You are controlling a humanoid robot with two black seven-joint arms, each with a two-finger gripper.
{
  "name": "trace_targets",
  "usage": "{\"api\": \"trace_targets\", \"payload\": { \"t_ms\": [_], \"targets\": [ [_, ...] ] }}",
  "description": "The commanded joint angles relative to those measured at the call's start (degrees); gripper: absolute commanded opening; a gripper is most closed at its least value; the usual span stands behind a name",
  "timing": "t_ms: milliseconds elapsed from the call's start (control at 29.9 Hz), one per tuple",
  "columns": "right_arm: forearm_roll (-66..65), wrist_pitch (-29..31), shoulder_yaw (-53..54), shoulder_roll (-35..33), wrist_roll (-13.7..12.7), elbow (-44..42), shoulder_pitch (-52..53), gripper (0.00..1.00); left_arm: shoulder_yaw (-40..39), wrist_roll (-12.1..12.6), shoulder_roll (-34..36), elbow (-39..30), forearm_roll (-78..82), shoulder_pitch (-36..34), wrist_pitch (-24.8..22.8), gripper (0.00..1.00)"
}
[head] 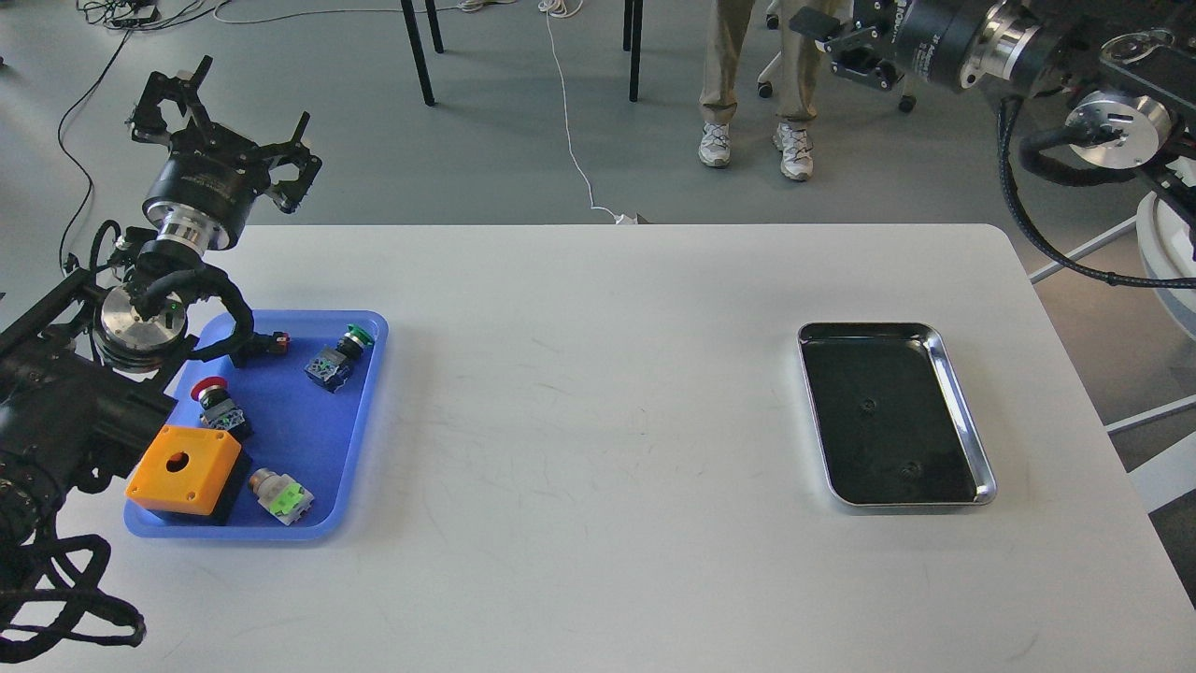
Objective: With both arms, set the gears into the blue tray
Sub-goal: 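Lower the open right gripper into the dark metal tray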
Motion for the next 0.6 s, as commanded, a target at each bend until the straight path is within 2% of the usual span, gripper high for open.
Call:
{"api": "trace_targets", "payload": {
  "t_ms": [0, 201, 335, 569],
  "targets": [
    [-10.23, 0.10, -8.51, 0.10, 0.41, 3.30, 4.12, 0.99, -0.03, 0.00, 0.48, -0.61, 0.00, 0.00, 0.00, 0.98],
    [-30.44, 0.10, -20.20, 0.10, 1.38, 10.07, 8.26, 0.99, -0.03, -0.17, 0.75, -1.49, 0.00, 0.09, 0.00, 0.98],
    [-43.80, -0.17, -26.45, 0.10, 4.54, 13.32, 9.06, 0.98, -0.12, -0.17, 0.83, -1.49, 0.00, 0.09, 0.00, 0.98],
    [-51.30, -3.76, -32.34, 1.41, 5.87, 12.63, 5.99, 0.95, -0.29, -0.26, 1.01, -1.49, -0.09, 0.27, 0.00, 0.98]
  ]
}}
